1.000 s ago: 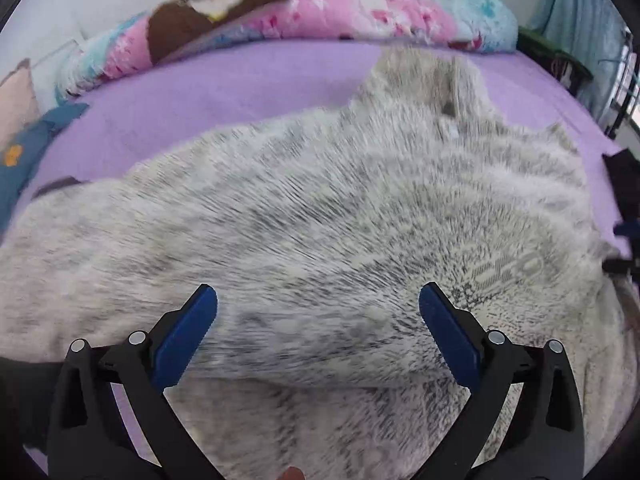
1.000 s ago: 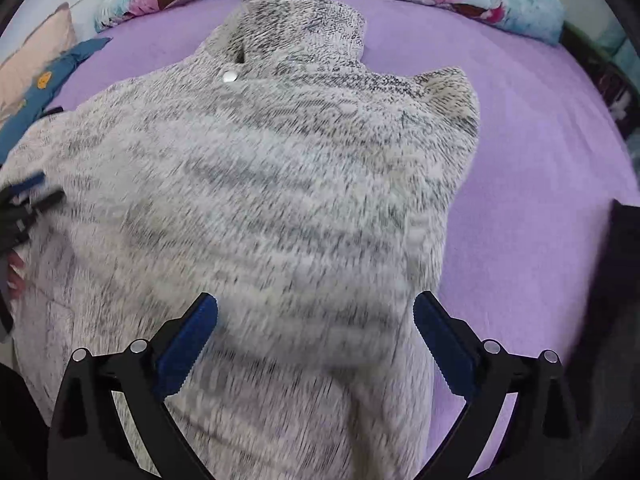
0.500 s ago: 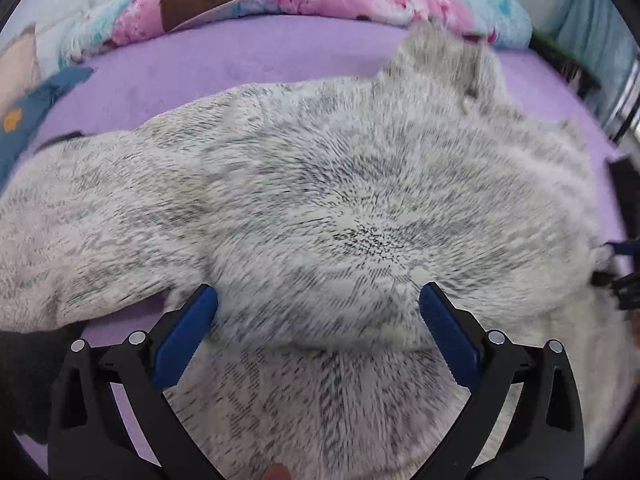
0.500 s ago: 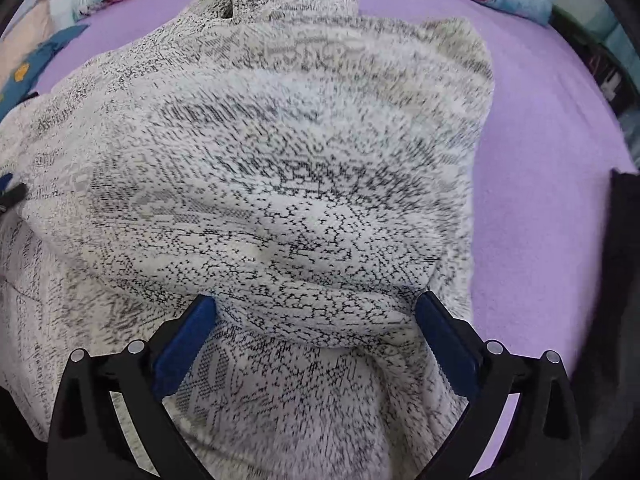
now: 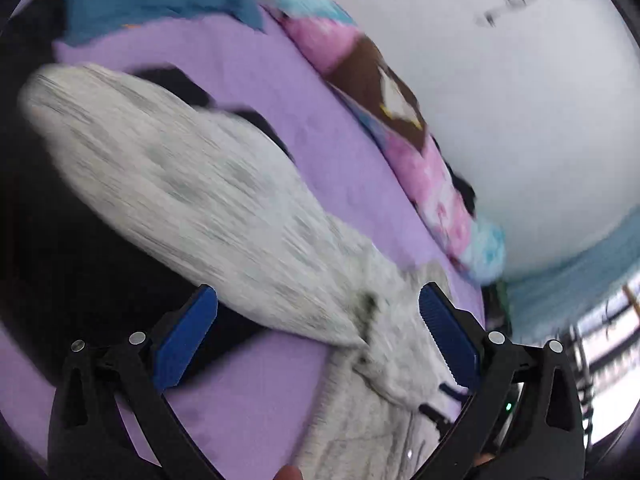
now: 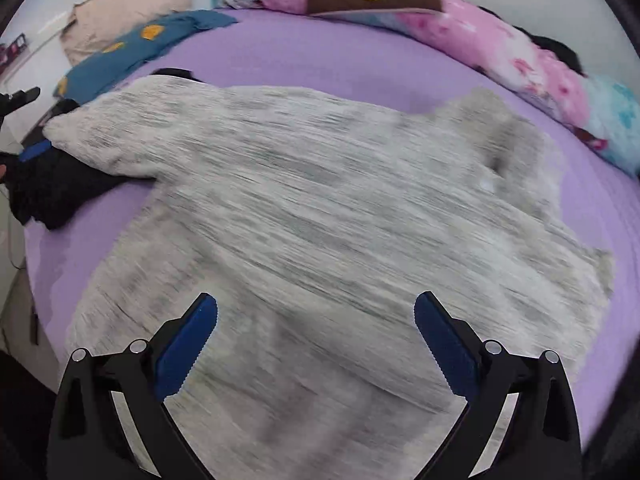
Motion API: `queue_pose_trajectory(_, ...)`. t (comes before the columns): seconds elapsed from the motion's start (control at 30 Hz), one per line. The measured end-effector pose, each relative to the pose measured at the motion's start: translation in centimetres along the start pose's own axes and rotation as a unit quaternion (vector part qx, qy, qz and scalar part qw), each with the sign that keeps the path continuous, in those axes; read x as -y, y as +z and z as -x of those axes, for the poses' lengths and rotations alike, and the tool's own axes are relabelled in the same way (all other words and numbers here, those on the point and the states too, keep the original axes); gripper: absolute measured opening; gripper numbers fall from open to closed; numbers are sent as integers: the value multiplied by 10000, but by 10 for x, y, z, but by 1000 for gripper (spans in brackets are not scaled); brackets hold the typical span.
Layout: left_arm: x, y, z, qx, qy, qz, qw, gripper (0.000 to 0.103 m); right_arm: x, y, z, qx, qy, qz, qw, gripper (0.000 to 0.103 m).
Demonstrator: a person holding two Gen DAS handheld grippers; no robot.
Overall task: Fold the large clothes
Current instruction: 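Move the left gripper to the other sleeve cuff and close on it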
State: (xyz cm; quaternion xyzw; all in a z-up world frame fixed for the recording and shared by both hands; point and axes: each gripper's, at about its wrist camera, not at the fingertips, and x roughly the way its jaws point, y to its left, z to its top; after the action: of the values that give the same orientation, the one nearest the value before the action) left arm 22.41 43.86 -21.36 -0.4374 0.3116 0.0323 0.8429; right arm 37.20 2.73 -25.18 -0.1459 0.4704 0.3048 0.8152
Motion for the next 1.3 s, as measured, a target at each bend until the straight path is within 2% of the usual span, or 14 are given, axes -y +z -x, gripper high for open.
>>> queue_pose_trajectory(0.13, -48, 28, 30, 286, -242, 747, 9965, 97, -44, 23, -25, 114, 314, 202, 9992, 97)
queue_pose_trajectory(0.27, -81, 47, 41, 428, -699, 1316, 9879, 97, -56, 38, -44, 182, 473, 50, 9987, 97)
queue_pose_trajectory(0.37, -88, 59, 36, 416, -501, 1389, 9882, 97, -57, 38, -53, 206, 408, -99, 9989, 97)
queue_pose_trajectory(0.47, -105, 70, 33, 434, -33, 1625, 9857, 97, -51, 38, -60, 225, 326, -249, 9989, 97)
queue_pose_trajectory(0.53, -114, 76, 29, 348, 3, 1755, 9839, 97, -44, 36, -60, 231, 308, -336, 9987, 97)
queue_pose_trajectory(0.7, -116, 89, 22, 324, 453, 1703, 9838, 97, -31, 36, -67, 188, 126, -374, 9990, 97)
queue_pose_trajectory(0.8, -115, 103, 8, 250, 791, 1675, 9824, 97, -25, 38, -73, 197, 215, -433, 9986, 97)
queue_pose_trajectory(0.87, -114, 110, -1, 212, 921, 1688, 9811, 97, -26, 41, -76, 205, 212, -402, 9988, 97)
queue_pose_trajectory(1.0, -114, 116, -3, 302, 848, 1654, 9821, 96, -28, 48, -66, 386, 89, -319, 9987, 97)
queue_pose_trajectory(1.07, -117, 115, -2, 244, 957, 1690, 9807, 88, -29, 50, -64, 412, -68, -225, 9989, 97)
queue_pose_trajectory(1.13, -121, 113, 0, 138, 1314, 1731, 9760, 53, -30, 50, -64, 414, -247, -71, 9988, 97)
queue_pose_trajectory(1.2, -130, 110, 9, 216, 1354, 1850, 9731, 30, -30, 50, -62, 451, -293, -76, 9985, 95)
queue_pose_trajectory(1.27, -133, 108, 11, 233, 1236, 1798, 9756, 28, -29, 50, -64, 402, -234, -169, 9988, 92)
queue_pose_trajectory(1.3, -132, 106, 13, 229, 1296, 1677, 9770, 26, -27, 50, -64, 394, -202, -216, 9988, 92)
